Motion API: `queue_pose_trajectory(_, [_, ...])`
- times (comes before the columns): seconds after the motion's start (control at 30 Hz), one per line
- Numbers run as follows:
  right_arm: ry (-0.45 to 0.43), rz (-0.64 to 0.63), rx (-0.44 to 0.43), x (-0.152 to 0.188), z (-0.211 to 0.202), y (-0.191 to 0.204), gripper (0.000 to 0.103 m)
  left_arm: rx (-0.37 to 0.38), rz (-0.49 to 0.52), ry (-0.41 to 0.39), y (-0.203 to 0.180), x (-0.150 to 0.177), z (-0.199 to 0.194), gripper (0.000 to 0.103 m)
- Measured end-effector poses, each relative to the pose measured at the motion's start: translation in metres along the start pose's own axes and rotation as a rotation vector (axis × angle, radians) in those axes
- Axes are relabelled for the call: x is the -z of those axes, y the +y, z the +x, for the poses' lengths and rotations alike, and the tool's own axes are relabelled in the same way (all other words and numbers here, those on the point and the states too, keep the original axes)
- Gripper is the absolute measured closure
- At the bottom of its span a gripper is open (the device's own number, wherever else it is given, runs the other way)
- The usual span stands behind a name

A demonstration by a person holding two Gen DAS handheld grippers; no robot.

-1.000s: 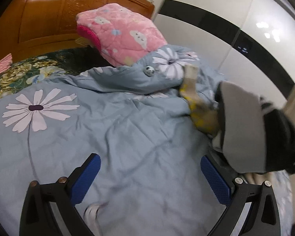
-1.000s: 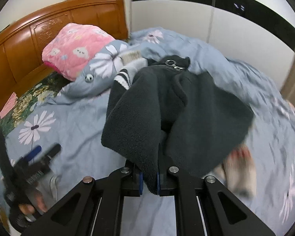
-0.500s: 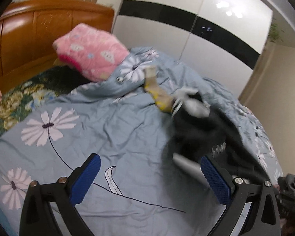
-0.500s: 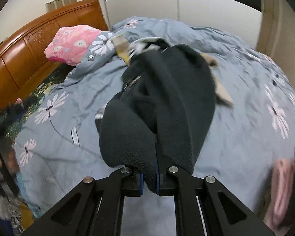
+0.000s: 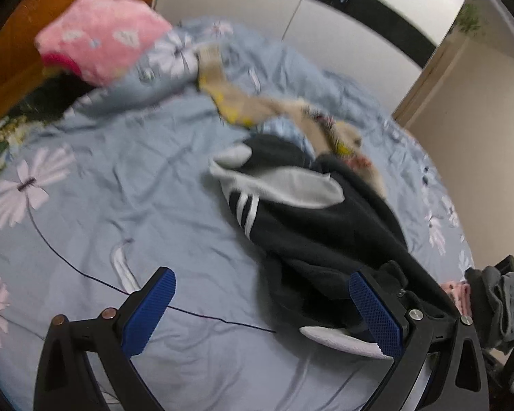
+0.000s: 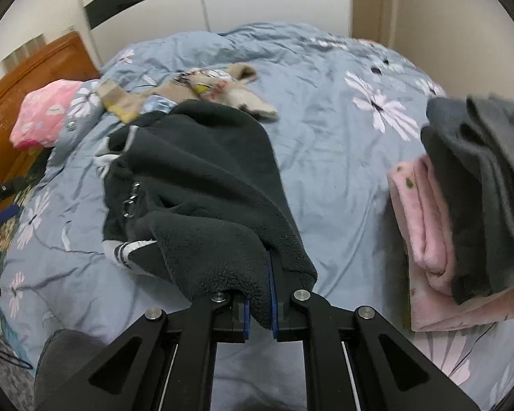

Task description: Fold clothes

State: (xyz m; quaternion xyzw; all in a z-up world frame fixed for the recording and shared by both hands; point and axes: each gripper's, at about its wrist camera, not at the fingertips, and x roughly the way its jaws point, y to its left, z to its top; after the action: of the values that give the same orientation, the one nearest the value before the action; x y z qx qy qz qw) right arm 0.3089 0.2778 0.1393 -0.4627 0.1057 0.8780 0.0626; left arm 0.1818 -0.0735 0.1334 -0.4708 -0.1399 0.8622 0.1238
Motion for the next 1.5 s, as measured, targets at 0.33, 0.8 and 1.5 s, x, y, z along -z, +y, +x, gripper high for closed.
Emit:
queue_pose_trajectory(0.33, [0.049,0.089,0.011,0.008,0.041,-0.045,0.095,0.031,-0.096,0.207,-0.005,-0.006,0.109,0.002])
queue_pose_trajectory(0.8, [0.069,0.075,-0.014,0.006,0.049,-0.047,0.095,0.109,-0.396,0.231,0.033,-0.016,0.163,0.064])
queue_pose_trajectory(1.5, [-0.315,-0.199,0.046,-0.079,-0.129,0.061,0.094,0.412,-0.241,-0.34,0.014,-0.112,-0.137,0.098])
